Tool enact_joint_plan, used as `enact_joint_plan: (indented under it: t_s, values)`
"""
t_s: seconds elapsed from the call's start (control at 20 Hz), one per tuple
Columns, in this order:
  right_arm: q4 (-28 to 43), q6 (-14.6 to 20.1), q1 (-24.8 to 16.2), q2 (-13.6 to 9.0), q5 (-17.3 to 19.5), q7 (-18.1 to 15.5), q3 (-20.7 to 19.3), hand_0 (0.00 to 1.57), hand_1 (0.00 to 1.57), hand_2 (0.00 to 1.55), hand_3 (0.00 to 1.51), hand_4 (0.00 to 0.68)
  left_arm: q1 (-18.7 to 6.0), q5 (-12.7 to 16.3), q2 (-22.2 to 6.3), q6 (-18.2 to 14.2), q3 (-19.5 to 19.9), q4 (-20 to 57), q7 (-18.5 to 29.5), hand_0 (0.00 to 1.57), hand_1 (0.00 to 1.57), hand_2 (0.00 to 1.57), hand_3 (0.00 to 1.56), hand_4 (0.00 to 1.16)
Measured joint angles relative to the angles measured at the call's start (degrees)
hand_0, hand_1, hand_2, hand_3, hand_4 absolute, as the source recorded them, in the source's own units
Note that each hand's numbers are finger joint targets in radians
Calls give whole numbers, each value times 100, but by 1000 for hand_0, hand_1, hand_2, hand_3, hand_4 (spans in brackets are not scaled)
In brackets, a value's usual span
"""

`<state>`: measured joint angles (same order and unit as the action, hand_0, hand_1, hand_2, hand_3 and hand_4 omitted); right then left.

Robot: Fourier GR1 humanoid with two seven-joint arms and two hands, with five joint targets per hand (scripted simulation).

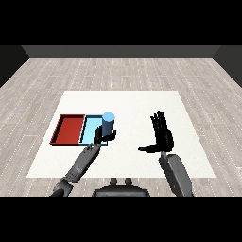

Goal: Pick the blue can and put it in the blue box

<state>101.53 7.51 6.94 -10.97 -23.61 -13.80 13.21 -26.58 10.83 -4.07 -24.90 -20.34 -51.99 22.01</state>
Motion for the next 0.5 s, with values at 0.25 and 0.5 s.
enact_joint_plan:
  t_s: [0.25, 0.5]
  values:
    - [129, -97, -325, -185, -124, -57, -447, 0, 0, 0, 0, 0, -263, 16, -497, 174, 455, 368, -283, 1571, 1571, 1571, 1496, 1120]
    - [35, -103, -423, -173, -83, -115, -605, 0, 0, 0, 0, 0, -453, 98, -928, 326, 930, 1149, -535, 1571, 1571, 1571, 1506, 1089]
